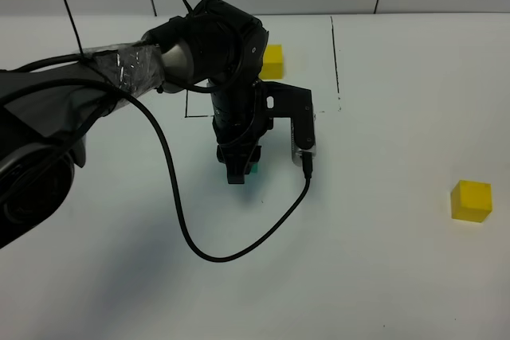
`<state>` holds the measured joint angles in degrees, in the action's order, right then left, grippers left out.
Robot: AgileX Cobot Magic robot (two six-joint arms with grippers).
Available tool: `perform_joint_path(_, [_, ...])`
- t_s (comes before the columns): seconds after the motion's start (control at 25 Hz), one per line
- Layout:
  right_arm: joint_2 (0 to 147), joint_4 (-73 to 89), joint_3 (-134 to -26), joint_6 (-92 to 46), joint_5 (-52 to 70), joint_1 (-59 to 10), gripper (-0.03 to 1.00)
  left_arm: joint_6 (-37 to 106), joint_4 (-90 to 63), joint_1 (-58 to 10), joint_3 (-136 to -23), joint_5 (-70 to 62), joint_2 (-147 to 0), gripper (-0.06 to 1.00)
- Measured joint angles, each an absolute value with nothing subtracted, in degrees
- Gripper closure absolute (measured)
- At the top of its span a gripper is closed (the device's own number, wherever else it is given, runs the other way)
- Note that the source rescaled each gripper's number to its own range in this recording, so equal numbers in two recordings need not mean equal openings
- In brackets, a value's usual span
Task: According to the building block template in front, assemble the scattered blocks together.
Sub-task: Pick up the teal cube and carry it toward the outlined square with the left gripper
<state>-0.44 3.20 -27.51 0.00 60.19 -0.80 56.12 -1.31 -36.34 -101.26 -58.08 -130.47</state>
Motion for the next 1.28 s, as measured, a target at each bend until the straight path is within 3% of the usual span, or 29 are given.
perform_joint_path(1.16, [-0.4, 4.3, -27.5, 0.0, 60.2, -0.8, 0.14, 56.5, -2.3, -36.3, -101.4, -52.0, -133.9, 0.94])
perform_joint_path(1.24, [-0.4, 4.3, -27.5, 0.0, 60.2, -0.8, 0.14, 56.6, -2.3, -36.3, -101.4, -52.0, -133.9, 0.91])
perform_joint_path(1.28, [-0.4, 4.3, -27.5, 0.3, 60.2, -0.8, 0.14, 56.6, -2.2, -36.3, -101.4, -52.0, -133.9, 0.84])
